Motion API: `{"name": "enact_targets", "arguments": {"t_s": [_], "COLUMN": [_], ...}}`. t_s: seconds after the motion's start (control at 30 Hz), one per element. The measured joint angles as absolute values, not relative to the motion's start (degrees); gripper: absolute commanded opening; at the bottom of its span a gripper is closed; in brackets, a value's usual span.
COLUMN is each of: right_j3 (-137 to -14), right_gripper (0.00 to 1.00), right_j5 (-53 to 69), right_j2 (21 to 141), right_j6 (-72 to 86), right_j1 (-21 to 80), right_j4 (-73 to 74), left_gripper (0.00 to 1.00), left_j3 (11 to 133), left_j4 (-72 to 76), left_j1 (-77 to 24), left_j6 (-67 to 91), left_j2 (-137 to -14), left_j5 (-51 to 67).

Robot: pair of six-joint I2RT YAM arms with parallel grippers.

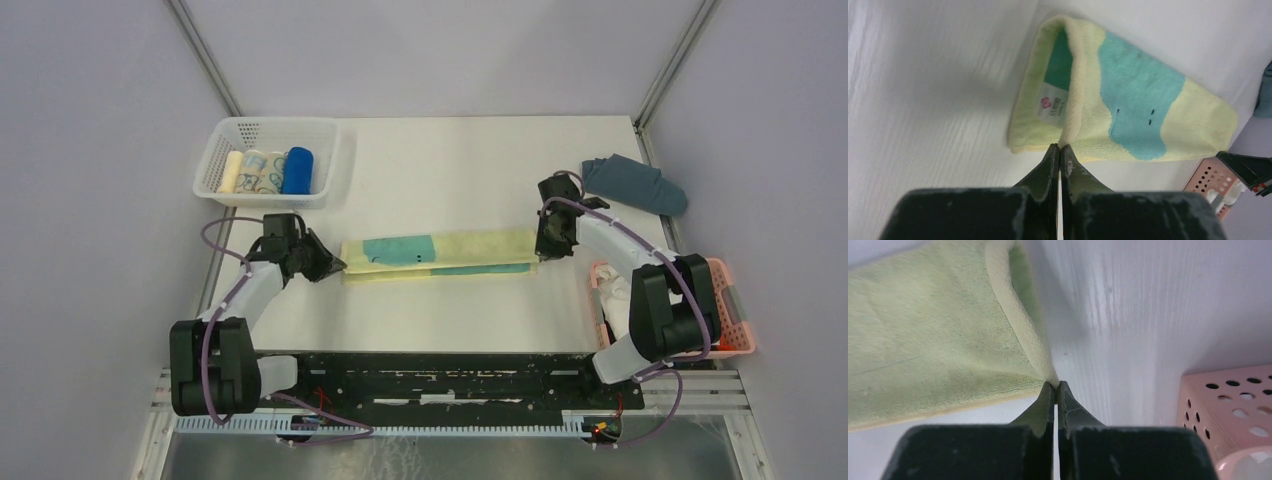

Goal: Roll the towels
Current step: Fold the towel at the center of the board.

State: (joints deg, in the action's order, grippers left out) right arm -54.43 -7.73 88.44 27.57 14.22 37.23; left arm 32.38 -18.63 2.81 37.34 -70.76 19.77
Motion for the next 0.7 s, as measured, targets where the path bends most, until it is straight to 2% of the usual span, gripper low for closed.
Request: {"name": "enact_targets", "arguments": {"t_s": [0.3, 0.6, 0.7], "right_j3": [-68.3, -70.2, -77.0], "right_gripper": [0.0, 0.0, 0.0], "right_j5": [-8.9, -8.8, -8.0], "right_j2": [91.6, 94.7, 98.1], "right_j6": [25.6, 24.7, 24.4], "right_j1": [14.1, 12.9, 12.4], "right_j4": [37.7, 37.2, 40.1], "left_gripper": [0.03, 0.03, 0.03], "left_j3": [46.7, 49.1, 50.4], "left_j4": [-17.2, -17.4, -17.8], "left_j1": [2.8, 3.3, 3.4], "left_j6": [37.3, 37.3, 37.3], "left_j2": [-79.9, -82.8, -83.6], "left_j5": [19.1, 18.8, 19.5]}}
